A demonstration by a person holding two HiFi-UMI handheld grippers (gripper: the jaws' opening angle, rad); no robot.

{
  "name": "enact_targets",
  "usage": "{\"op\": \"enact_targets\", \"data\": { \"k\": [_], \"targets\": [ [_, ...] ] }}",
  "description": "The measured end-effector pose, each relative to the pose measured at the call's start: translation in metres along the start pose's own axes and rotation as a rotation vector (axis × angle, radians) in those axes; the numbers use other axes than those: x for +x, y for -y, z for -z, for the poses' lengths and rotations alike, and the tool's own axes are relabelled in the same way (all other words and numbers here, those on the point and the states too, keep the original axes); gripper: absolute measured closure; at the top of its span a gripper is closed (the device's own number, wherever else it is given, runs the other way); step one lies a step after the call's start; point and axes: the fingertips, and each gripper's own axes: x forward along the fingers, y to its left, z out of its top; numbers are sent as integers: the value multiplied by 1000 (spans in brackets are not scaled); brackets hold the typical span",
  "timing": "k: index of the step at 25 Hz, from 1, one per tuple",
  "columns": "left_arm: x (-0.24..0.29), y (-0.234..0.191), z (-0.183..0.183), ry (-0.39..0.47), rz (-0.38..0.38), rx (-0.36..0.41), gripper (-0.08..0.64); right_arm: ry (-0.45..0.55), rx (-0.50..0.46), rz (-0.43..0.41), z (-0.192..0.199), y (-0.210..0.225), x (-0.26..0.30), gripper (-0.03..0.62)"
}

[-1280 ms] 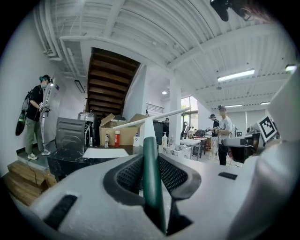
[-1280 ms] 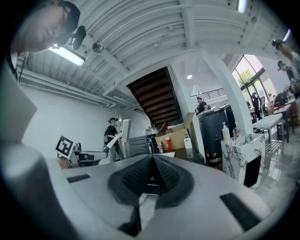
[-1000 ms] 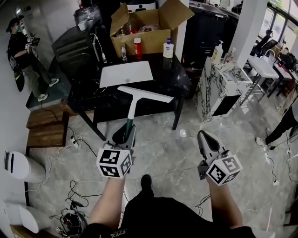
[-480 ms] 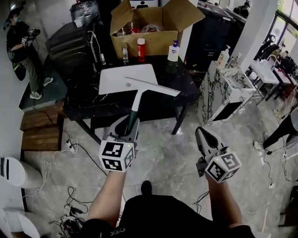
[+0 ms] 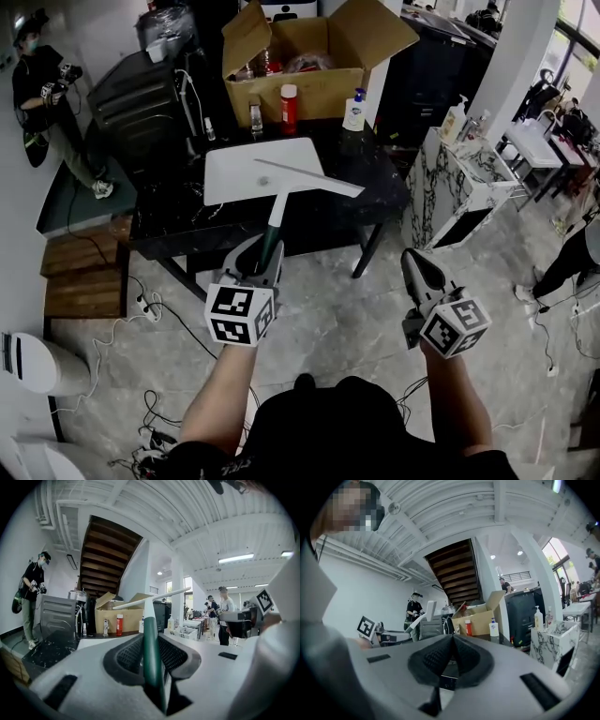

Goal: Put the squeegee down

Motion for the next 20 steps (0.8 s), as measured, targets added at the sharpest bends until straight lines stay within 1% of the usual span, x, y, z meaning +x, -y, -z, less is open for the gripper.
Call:
{"op": "enact_targets", "data": {
  "k": [6,12,17,20],
  "targets": [
    [11,-11,0,-4,9,-5,456,-23,33,3,9,6,18,586],
    [34,-23,7,-26,-3,-22,456,-29,58,-19,13,19,46,586],
    [59,-35,5,-30,-29,-10,456,-11,78,-46,13,41,74,586],
    [85,-36,6,-43,-38,-6,456,-9,95,-57,15,63,89,586]
  ]
}}
